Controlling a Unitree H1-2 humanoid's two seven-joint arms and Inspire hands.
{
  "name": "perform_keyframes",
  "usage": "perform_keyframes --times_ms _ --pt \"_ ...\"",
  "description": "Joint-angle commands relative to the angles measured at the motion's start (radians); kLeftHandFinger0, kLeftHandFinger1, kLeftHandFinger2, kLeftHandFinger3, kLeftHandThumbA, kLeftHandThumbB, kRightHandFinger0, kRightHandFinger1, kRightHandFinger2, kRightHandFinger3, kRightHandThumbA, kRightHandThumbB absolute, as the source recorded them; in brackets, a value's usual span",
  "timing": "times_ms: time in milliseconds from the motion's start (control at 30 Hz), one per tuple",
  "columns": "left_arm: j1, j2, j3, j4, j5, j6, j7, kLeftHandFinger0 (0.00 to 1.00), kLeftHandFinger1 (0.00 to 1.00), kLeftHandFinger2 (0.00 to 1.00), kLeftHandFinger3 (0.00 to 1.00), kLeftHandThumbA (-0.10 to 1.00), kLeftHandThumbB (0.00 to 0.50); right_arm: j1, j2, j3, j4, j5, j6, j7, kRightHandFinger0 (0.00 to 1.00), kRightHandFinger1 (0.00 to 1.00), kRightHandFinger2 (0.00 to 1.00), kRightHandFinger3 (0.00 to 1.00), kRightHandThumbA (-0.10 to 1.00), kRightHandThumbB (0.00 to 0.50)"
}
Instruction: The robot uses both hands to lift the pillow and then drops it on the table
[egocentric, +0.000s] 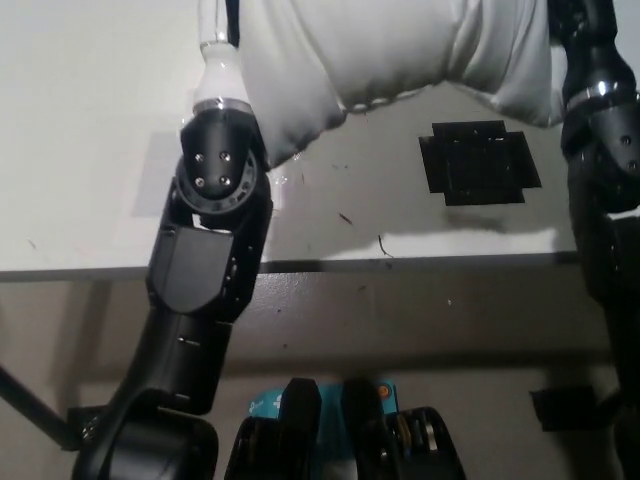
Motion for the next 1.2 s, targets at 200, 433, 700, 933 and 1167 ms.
perform_keyframes --times_ms 200,433,700,933,1167 --pt "-0.158 -0.016 -0.056 -0.150 0.028 0.075 -0.090 1.00 1.00 1.00 1.00 1.00 0.298 -0.152 0.043 0.074 -0.169 -0.040 0.049 0.081 1.00 1.00 1.00 1.00 1.00 0.454" --pt "-0.160 -0.008 -0.054 -0.197 0.011 0.096 -0.101 1.00 1.00 1.00 1.00 1.00 0.287 -0.152 0.013 0.100 -0.219 -0.113 0.067 0.078 1.00 1.00 1.00 1.00 1.00 0.452" --pt "-0.109 0.017 -0.065 -0.226 0.030 0.102 -0.106 1.00 1.00 1.00 1.00 1.00 0.287 -0.098 0.000 0.098 -0.190 -0.136 0.052 0.072 1.00 1.00 1.00 1.00 1.00 0.488" --pt "-0.039 -0.003 -0.070 -0.196 0.042 0.076 -0.089 1.00 1.00 1.00 1.00 1.00 0.306 -0.049 0.002 0.114 -0.163 -0.165 0.045 0.068 1.00 1.00 1.00 1.00 1.00 0.437" --pt "0.031 -0.004 -0.073 -0.097 0.038 -0.002 -0.100 1.00 1.00 1.00 1.00 1.00 0.275 0.008 0.007 0.121 -0.052 -0.165 0.010 0.076 1.00 1.00 1.00 1.00 1.00 0.400"
